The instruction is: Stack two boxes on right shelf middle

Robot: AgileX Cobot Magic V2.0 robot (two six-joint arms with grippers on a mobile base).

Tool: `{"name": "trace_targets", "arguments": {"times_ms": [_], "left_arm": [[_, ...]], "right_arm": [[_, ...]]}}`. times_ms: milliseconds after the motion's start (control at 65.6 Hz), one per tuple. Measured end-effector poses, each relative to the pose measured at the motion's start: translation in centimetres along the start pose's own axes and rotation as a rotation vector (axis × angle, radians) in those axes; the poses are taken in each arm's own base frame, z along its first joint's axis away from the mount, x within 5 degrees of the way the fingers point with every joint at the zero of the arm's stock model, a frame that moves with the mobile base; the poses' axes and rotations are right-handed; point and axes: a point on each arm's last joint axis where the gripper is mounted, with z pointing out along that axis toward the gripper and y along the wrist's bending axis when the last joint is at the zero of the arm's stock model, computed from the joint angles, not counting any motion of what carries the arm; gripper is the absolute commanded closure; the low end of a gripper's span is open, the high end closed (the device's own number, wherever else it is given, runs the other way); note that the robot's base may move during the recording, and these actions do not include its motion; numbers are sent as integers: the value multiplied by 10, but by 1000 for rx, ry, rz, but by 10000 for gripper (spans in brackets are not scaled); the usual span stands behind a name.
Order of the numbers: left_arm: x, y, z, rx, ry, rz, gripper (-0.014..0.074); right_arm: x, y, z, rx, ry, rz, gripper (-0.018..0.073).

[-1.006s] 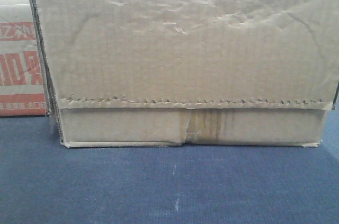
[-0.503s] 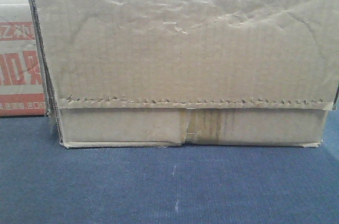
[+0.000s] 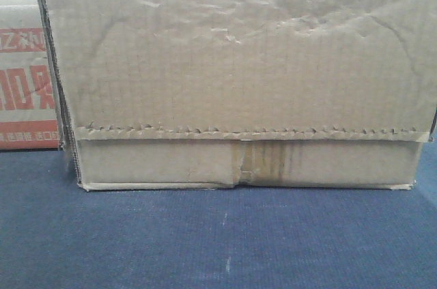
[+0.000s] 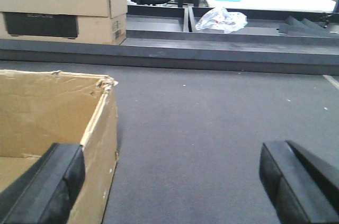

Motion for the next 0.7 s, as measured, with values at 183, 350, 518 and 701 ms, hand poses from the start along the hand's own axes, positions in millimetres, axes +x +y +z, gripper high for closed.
{"name": "trace_targets", "arguments": {"times_ms": [183,350,518,701], "left_arm": [[-30,30,45,-5,169,22,16],[-39,55,84,-13,282,33,16],[-37,66,128,-8,351,30,16],[-31,73,169,-18,387,41,16]], "right_arm": [[1,1,0,-7,8,-1,-10],[1,1,0,-7,8,-1,-10],[1,1,0,-7,8,-1,-10],[1,1,0,-7,8,-1,-10]]}}
